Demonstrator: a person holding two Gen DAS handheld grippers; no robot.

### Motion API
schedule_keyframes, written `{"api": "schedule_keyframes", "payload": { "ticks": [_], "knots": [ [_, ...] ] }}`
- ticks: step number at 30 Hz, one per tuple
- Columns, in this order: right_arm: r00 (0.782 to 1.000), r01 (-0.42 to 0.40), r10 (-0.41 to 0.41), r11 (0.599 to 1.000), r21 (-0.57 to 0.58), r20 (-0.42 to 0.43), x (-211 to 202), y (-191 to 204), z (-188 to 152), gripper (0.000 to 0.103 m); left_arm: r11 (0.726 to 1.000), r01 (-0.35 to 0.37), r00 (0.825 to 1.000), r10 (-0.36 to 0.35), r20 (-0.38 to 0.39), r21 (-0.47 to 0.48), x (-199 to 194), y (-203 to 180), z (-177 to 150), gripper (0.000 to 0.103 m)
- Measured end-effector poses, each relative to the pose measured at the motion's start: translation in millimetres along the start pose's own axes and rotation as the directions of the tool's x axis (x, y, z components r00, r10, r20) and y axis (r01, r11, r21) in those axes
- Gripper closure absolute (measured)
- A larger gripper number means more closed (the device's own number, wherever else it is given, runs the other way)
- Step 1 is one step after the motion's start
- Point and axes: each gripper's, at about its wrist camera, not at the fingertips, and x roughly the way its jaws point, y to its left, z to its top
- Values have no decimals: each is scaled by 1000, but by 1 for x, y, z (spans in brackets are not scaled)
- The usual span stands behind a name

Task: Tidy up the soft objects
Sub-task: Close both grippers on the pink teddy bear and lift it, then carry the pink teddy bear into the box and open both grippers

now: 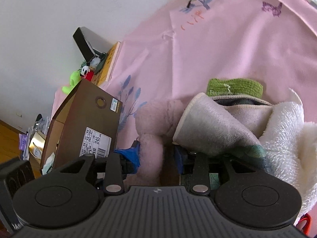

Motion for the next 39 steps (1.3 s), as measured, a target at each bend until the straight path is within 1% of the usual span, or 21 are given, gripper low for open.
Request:
{"api": "schedule_keyframes", "payload": {
  "ticks": [3, 4, 6, 7, 11, 16, 20, 23, 28, 31, 33, 35, 37, 39],
  "knots": [
    [1000, -27, 26, 998, -52, -7, -2, 9, -2, 89, 1000, 17, 1000, -17, 15, 2, -3, 1, -1, 38],
    [1000, -24, 23, 996, -84, -3, -3, 14, -4, 89, 1000, 19, 1000, -19, 21, 9, -5, 1, -1, 40],
    [1000, 2, 1, 988, -155, 17, -6, 23, -7, 90, 1000, 25, 999, -25, 41, 14, -12, 0, -1, 40],
    [1000, 2, 3, 986, -169, 27, -8, 26, -7, 90, 1000, 28, 998, -28, 52, 15, -16, 0, 0, 40],
    [996, -30, 44, 984, -178, 74, -24, 33, -6, 91, 999, 32, 992, -36, 117, 38, -39, -5, 1, 41],
    [986, -55, 89, 971, -232, 139, -47, 54, -7, 91, 996, 4, 979, -22, 203, 85, -72, -14, 2, 41],
    [973, -70, 126, 959, -275, 191, -60, 75, -7, 91, 995, -13, 961, -16, 276, 102, -102, -13, 5, 42],
    [960, -81, 160, 943, -322, 229, -64, 98, -4, 91, 995, -23, 945, -12, 328, 101, -126, -3, 9, 42],
    [940, -128, 237, 911, -391, 244, -54, 142, 7, 91, 995, -65, 911, 28, 412, 76, -169, 31, 16, 42],
    [935, -153, 271, 889, -432, 228, -35, 173, 12, 91, 995, -90, 900, 64, 431, 40, -186, 58, 20, 42],
    [937, -165, 283, 876, -453, 206, -19, 192, 13, 91, 994, -107, 898, 93, 429, 9, -191, 78, 21, 42],
    [944, -173, 280, 873, -457, 177, 0, 207, 14, 91, 994, -109, 906, 109, 409, -25, -191, 101, 21, 42],
    [956, -168, 256, 875, -455, 141, 23, 219, 13, 91, 993, -97, 922, 113, 369, -62, -184, 123, 24, 42],
    [972, -150, 215, 884, -442, 98, 44, 226, 11, 91, 992, -78, 942, 106, 318, -102, -172, 145, 24, 42]
  ]
}}
